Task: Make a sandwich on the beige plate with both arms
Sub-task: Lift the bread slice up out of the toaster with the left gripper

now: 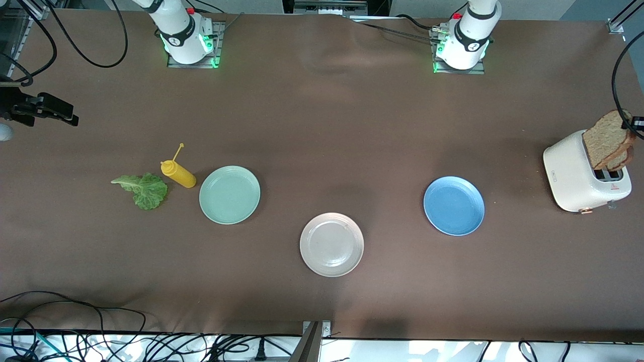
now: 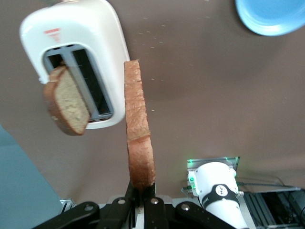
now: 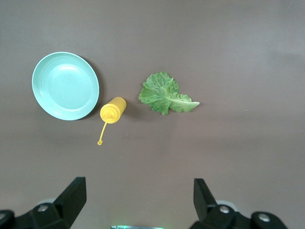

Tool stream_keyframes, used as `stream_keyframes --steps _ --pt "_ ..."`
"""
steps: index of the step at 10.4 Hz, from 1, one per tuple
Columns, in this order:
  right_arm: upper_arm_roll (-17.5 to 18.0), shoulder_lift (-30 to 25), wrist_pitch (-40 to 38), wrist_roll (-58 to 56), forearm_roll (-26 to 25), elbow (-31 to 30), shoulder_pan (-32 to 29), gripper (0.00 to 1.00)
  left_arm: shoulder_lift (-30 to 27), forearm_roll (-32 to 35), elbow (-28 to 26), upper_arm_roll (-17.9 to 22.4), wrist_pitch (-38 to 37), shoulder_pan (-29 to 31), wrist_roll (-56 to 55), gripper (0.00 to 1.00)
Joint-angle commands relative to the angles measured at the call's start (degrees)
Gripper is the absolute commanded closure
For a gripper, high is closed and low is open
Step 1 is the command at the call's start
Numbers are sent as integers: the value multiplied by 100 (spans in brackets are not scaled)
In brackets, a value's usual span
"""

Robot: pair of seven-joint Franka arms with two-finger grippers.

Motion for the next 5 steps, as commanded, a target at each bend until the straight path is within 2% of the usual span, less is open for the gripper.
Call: stream_keyframes --steps 1,4,5 --pt "3 23 -105 -55 62 113 -23 0 15 -633 206 38 -173 -435 -618 100" --pt "3 23 -105 -55 62 113 -23 0 76 -2188 224 99 -42 -1006 -2885 100" --pt "3 23 -96 -55 62 113 -23 0 129 -2550 224 91 342 -1191 -3378 100"
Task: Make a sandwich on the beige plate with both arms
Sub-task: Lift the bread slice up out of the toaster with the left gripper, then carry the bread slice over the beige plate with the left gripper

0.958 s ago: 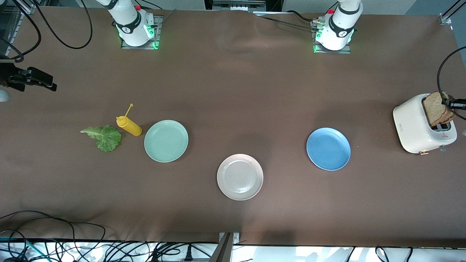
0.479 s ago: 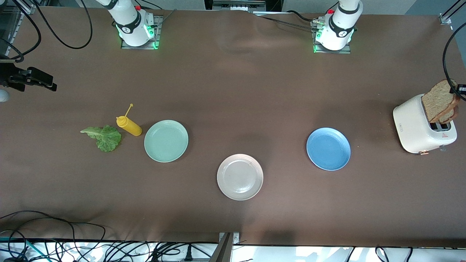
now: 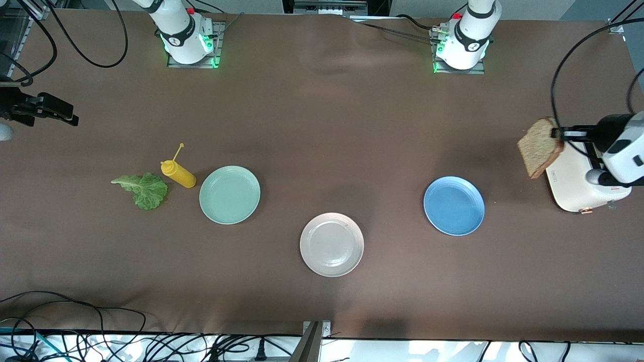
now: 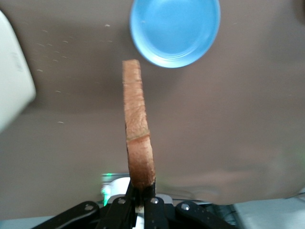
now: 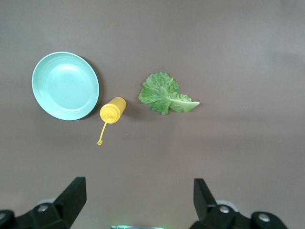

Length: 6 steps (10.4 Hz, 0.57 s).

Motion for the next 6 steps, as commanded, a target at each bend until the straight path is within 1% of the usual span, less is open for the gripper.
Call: stream_keyframes --steps 1,4,5,6 --pt "3 23 -104 -55 61 112 -23 0 249 -913 148 107 630 -459 -1227 100" --pt "3 23 -104 -55 61 112 -23 0 688 -1812 148 107 2106 -1135 -2634 100" --pt "3 23 -104 -55 61 112 -23 0 855 -2284 148 107 2668 -1303 -3021 100" --pt "3 23 -104 -55 61 112 -23 0 1014 -2489 156 107 3239 -1566 -3260 100"
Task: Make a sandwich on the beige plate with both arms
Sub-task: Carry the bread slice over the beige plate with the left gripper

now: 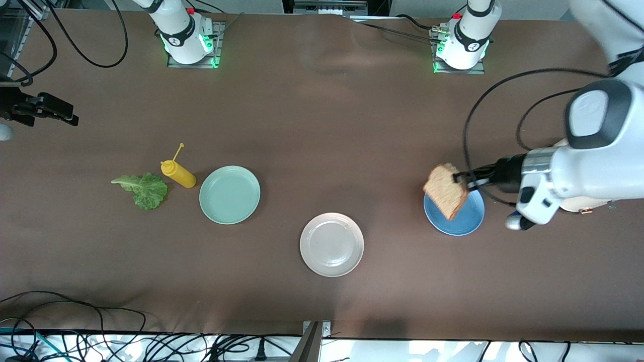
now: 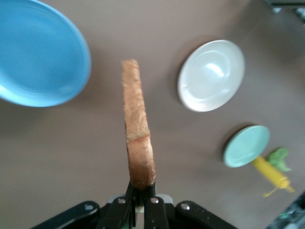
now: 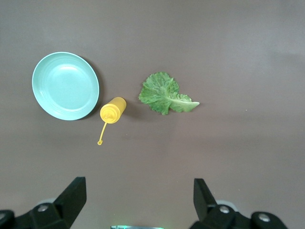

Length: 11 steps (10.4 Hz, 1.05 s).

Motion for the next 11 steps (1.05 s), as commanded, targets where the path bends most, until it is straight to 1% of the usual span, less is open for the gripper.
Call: stream_keyframes --steps 1,2,4,5,7,9,11 --pt "2 23 -104 -54 61 109 -22 0 403 -411 154 105 1056 -572 -573 100" --pt "2 23 -104 -54 61 109 -22 0 614 -420 163 96 1662 -871 -714 100" --pt "2 23 -104 -54 61 109 -22 0 1036 -1022 171 105 2796 -1267 -812 100" --pt "2 23 -104 -54 61 109 -22 0 1125 -1148 163 105 3159 -1461 -803 100" --pt "2 23 -104 -54 52 109 -22 0 1327 -1158 172 96 3669 -1699 -794 100" --pt "2 23 -104 -54 61 109 -22 0 1634 -1262 172 96 4730 -1928 -724 100" --pt "2 23 -112 -54 61 109 -22 0 1924 -1272 180 96 5479 -2165 -733 100"
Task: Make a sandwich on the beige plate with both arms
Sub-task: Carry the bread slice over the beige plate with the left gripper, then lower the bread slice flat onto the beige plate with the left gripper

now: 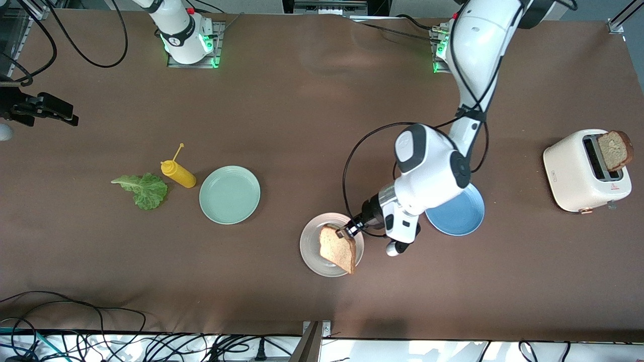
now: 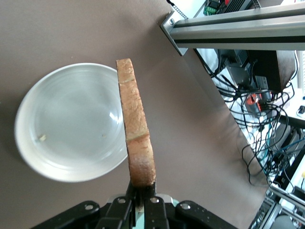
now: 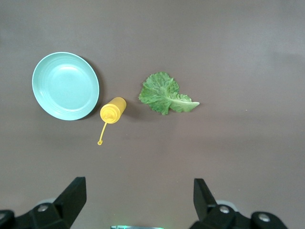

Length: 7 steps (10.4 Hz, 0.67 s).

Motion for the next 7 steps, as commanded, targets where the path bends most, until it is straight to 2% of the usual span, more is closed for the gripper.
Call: stream_keyframes --steps 1,4,7 --pt "2 23 -111 -54 61 108 -23 0 300 -262 208 100 436 -205 19 100" --pt "2 23 -111 -54 52 108 -23 0 563 -297 384 56 594 -311 19 100" --pt "2 23 -111 -54 52 108 -23 0 573 -297 384 -13 586 -337 -34 100"
